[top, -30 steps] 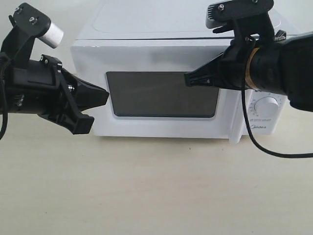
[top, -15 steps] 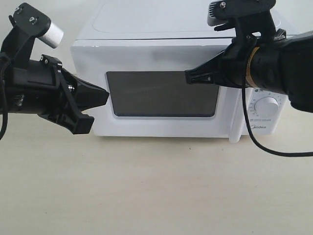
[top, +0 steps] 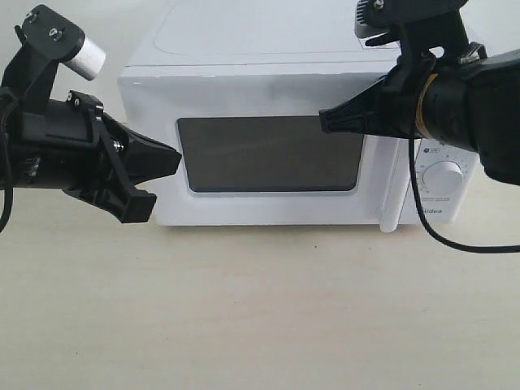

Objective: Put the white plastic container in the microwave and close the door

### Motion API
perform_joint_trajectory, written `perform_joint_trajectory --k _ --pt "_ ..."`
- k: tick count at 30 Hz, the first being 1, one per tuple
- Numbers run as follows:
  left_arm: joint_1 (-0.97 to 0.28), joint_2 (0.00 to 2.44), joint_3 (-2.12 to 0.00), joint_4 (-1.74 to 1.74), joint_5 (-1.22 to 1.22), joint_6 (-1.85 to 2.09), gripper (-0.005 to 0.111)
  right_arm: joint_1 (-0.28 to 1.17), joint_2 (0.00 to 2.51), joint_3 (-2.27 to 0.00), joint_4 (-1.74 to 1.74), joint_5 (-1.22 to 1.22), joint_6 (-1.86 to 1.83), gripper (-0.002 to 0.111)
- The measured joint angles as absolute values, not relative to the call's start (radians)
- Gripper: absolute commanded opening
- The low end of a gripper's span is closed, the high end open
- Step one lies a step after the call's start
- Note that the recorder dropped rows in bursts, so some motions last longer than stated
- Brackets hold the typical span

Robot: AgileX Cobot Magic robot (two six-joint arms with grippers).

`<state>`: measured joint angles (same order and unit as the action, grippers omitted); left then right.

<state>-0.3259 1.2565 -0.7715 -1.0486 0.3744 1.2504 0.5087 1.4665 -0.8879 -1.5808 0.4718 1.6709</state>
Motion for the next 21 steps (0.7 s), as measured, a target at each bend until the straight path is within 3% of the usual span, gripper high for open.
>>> perform_joint_trajectory --k 10,21 --pt "-0.326 1.256 -0.772 -1.049 0.374 1.250 0.004 0.523 1.442 -0.888 -1.532 0.501 1.648 0.000" --pt "-0.326 1.256 -0.772 -1.049 0.351 1.250 0.004 0.707 1.302 -0.810 -1.448 0.656 1.548 0.000"
